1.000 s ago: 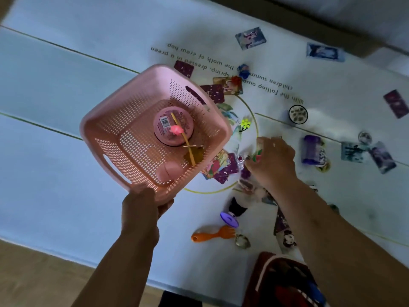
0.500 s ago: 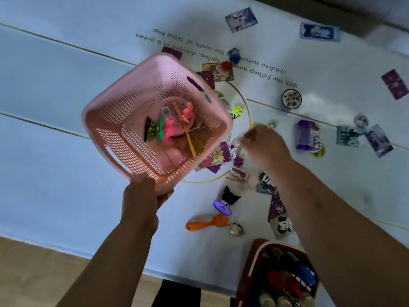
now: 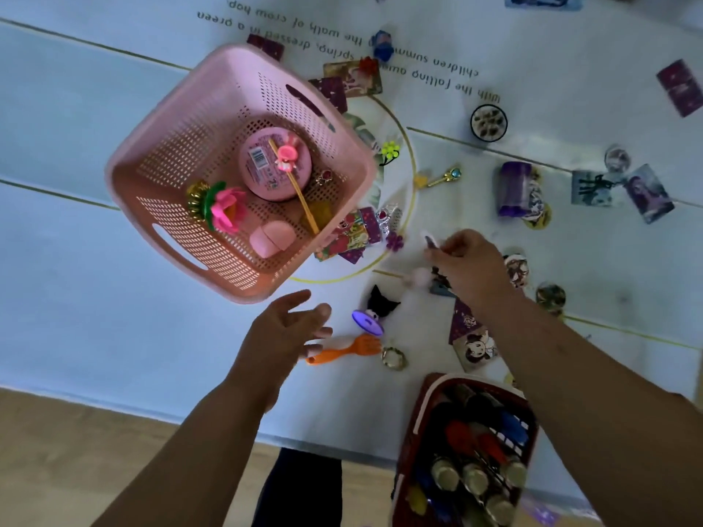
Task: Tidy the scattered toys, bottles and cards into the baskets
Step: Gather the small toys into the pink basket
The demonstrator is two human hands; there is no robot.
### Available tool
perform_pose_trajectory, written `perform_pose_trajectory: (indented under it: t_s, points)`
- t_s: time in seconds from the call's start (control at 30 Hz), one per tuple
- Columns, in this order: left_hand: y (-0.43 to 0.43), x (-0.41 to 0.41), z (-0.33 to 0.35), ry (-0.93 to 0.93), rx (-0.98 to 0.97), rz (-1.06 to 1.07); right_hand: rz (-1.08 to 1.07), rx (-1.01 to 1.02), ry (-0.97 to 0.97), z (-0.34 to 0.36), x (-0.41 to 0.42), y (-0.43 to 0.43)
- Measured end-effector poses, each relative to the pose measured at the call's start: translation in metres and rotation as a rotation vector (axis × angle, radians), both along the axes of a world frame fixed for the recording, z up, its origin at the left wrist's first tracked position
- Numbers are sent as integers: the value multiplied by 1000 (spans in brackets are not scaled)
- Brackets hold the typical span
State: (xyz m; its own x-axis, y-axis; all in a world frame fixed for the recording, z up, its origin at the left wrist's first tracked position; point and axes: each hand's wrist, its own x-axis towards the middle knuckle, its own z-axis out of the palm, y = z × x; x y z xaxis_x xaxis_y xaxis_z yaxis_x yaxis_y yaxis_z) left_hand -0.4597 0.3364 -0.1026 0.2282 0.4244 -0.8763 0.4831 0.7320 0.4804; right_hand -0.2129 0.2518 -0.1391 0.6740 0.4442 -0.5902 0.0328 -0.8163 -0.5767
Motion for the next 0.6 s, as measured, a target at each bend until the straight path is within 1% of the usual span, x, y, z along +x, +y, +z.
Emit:
perform_pose_trajectory:
  t_s: [0.1,0.17,0.23,0.3,0.33,0.37,0.4,0.43,0.53,0.57,0.6]
  points:
    - [-13,15,-10,69,221,-225,-189,120,164,6,14,-16]
    - [-23,29,-17,78,397,-388,-252,173,302,7,20,-26]
    - [-34,46,-24,58,567,-584,-298,171,369,11,20,-31]
    - [-42,58,-34,88,666,-853,-329,109,354,11,14,-29]
    - [-46,60,-39,122,684,-969,-272,57,294,10,10,-28]
    - [-47,61,-44,147,699,-1034,-151,1,202,8,5,-25]
    - [-47,60,-48,152,724,-1043,-5,-38,111,5,-1,-23]
    - [-46,57,-50,139,744,-1000,127,-62,39,1,-6,-21]
    - [-35,48,-47,139,706,-729,459,-162,-83,-8,-20,-15]
    - [-29,44,-43,164,690,-639,548,-204,-133,-12,-22,-15]
    - [-25,40,-37,178,685,-563,587,-239,-169,-15,-22,-16]
